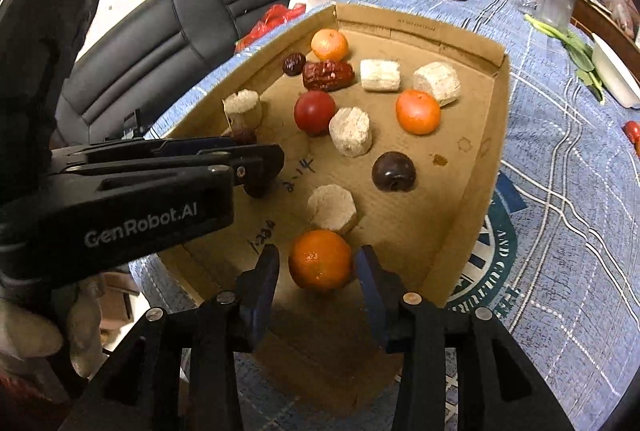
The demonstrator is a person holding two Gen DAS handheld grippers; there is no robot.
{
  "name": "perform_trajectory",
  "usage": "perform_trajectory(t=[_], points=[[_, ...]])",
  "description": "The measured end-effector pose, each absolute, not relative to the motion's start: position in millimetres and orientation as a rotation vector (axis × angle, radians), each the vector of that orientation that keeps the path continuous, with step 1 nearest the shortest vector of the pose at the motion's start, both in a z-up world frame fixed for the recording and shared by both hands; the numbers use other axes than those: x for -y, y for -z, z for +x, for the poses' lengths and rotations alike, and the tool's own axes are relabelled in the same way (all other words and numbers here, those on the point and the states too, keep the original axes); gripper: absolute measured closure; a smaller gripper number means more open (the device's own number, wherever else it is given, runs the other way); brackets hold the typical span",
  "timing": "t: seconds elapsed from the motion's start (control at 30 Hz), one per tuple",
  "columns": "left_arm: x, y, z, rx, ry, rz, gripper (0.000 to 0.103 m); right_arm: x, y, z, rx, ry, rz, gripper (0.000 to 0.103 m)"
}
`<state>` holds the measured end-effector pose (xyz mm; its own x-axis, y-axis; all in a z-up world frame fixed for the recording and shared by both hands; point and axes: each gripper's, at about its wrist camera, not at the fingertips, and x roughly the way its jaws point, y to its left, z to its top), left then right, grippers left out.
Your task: Organize fruits
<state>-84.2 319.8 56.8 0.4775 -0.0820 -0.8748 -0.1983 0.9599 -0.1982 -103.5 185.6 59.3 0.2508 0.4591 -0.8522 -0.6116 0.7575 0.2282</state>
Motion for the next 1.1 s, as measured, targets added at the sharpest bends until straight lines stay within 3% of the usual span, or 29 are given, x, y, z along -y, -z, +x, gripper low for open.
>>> perform_trajectory(t=[0.17, 0.43, 0.7, 1.1], points=[[-314.9, -85.6, -97.3, -0.994, -0.144, -0.271, 0.061, -161.3, -85.4, -106.4, -1.01, -0.688, -0.115, 0.055], [-276.8, -131.6, -129.7, -0.852, -0.301, -0.165, 0.038, -113.2, -102.6, -108.0, -0.979, -0.589, -0.073, 0.043], [-244.1, -154.8, -151.5, -0.788, -0.343, -0.118, 0.032, -79.6, -117.5, -126.5, -0.934, -0.585, -0.082, 0.038], [-208.0, -174.8, -177.2, -0.729, -0.342, -0.091, 0.03, -62.4, -128.8, -156.8, -0.871, -0.616, -0.129, 0.033]])
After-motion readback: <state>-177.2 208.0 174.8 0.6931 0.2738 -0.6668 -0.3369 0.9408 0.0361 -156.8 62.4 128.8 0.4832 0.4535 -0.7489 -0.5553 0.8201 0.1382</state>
